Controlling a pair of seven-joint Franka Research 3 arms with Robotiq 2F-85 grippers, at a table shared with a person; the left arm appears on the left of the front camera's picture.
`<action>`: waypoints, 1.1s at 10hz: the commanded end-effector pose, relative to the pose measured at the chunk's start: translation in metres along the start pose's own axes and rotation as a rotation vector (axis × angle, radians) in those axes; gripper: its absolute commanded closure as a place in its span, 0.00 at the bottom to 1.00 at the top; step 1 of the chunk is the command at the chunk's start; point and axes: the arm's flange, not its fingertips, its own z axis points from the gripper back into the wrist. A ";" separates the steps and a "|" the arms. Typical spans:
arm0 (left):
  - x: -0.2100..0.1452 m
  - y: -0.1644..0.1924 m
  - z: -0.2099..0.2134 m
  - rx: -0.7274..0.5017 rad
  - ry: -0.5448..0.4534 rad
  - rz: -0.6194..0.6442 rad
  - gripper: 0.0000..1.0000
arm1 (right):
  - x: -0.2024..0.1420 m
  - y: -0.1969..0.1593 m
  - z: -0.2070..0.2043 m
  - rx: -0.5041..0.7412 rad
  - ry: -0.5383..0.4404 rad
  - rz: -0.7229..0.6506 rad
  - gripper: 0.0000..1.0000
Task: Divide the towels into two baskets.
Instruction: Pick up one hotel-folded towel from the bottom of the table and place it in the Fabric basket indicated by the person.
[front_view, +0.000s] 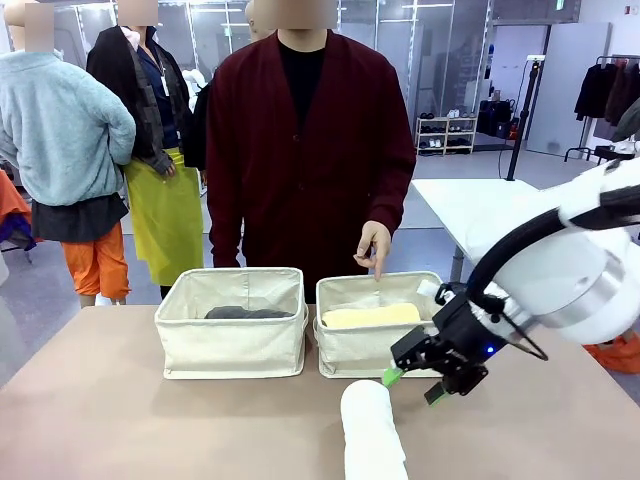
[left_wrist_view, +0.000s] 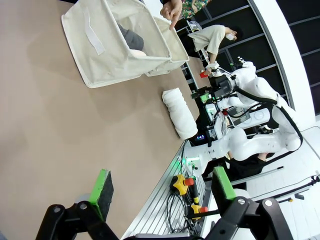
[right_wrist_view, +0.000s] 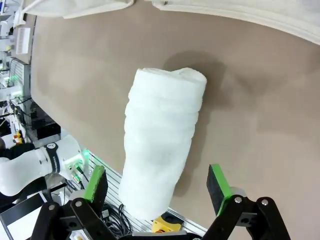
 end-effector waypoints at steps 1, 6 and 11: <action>-0.004 -0.005 0.000 0.001 -0.010 -0.006 0.00 | 0.007 0.010 -0.023 -0.055 0.002 -0.043 0.00; -0.004 -0.005 0.000 0.001 -0.010 -0.006 0.00 | 0.013 0.022 -0.068 -0.109 -0.012 -0.060 0.00; -0.004 -0.005 0.000 0.001 -0.010 -0.006 0.00 | 0.014 0.029 -0.100 -0.152 0.006 -0.055 0.00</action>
